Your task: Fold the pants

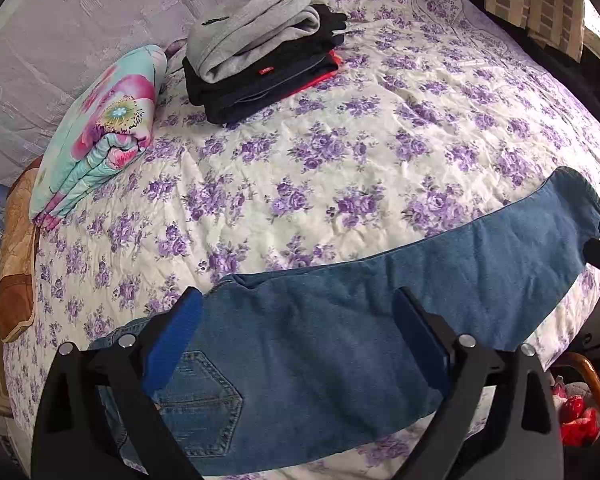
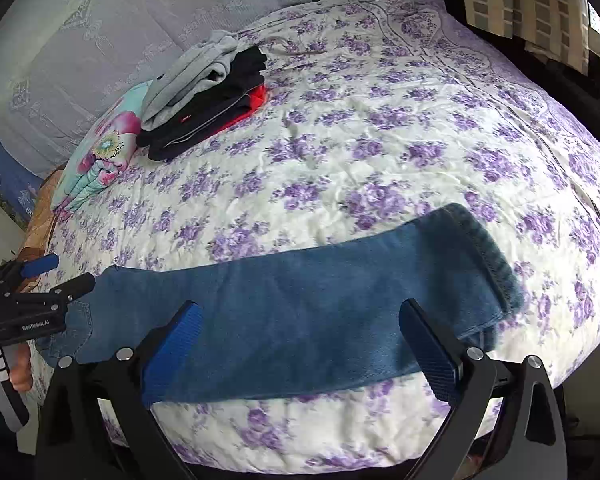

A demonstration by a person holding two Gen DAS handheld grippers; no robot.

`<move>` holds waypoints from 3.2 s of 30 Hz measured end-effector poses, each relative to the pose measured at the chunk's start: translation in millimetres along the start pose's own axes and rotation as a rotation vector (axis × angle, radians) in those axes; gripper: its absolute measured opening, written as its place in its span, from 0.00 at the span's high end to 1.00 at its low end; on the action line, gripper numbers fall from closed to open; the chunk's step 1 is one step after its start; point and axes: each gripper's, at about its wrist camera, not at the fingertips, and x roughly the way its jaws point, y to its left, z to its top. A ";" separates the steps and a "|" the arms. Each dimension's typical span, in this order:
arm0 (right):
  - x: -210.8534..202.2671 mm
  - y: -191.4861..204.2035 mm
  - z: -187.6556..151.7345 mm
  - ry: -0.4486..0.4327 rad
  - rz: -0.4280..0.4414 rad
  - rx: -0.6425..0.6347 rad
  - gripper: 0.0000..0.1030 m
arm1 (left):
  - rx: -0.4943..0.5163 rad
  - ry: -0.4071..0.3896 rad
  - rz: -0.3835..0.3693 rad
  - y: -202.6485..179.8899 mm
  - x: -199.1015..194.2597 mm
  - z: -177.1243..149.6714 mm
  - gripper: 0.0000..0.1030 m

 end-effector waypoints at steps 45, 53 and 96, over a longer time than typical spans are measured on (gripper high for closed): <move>31.7 -134.2 -14.6 -0.080 -0.141 -0.213 0.11 | -0.055 -0.011 -0.006 -78.6 -35.2 -10.9 0.09; 8.3 -157.1 -1.5 -0.023 0.074 -0.143 0.10 | 0.008 -0.015 -0.018 -100.9 -37.0 -4.9 0.08; -16.7 -209.2 39.6 0.076 0.615 0.246 0.18 | 0.071 0.052 -0.056 -119.6 0.3 15.8 0.07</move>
